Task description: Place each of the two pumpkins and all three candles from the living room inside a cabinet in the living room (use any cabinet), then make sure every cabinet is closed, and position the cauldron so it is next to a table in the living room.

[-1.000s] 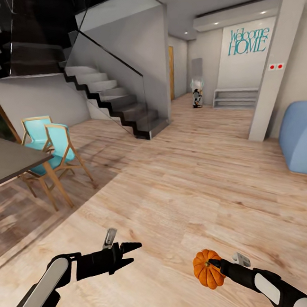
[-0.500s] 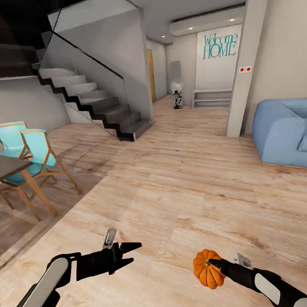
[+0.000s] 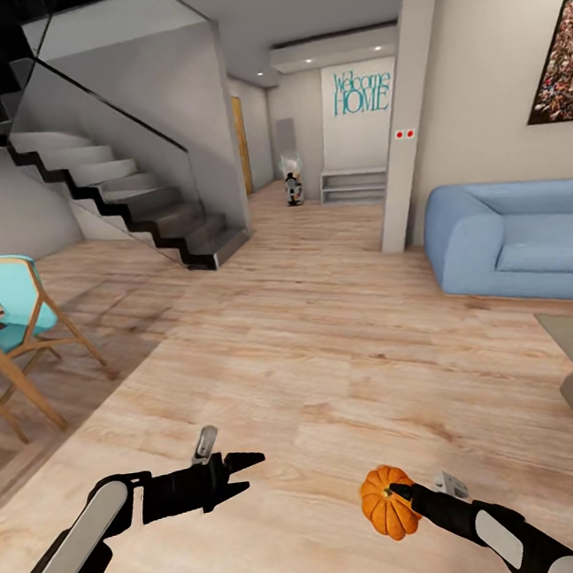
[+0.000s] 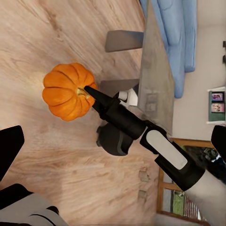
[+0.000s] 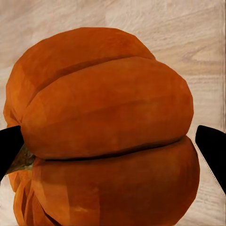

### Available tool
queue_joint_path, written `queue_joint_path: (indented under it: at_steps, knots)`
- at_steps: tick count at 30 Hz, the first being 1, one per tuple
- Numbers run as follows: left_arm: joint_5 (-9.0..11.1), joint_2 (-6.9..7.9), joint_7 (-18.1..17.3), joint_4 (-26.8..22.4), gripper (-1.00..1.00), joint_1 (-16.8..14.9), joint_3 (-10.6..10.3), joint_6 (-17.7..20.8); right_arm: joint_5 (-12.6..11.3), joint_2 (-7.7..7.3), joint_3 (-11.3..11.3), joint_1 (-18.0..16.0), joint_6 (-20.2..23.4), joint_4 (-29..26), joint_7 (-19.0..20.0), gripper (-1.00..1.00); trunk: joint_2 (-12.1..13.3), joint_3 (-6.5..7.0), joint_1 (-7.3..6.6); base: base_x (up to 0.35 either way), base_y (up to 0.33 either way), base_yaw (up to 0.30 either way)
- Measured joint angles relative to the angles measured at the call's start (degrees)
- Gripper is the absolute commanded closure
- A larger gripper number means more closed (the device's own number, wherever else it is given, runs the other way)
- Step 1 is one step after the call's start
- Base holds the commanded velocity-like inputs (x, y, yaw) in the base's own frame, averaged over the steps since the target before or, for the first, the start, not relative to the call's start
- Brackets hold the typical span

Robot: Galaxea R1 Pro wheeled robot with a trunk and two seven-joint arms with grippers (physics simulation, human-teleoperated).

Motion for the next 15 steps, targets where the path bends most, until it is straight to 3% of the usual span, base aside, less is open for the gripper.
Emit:
queue_joint_path:
  at_steps: [10,15]
  knots:
    - [-0.34,0.14,0.0,0.19,-1.0,0.0,0.09,-0.02,-0.18,0.0,-0.18,0.0,0.14,0.08,-0.01,1.0,0.0,0.0,0.0,0.0,0.002,-0.278]
    - [-0.47,0.21,0.09,0.57,-1.0,-0.01,0.16,-0.06,-0.43,0.0,-0.4,0.0,0.29,0.05,0.02,1.0,0.0,0.0,0.01,-0.046,0.135,-0.278]
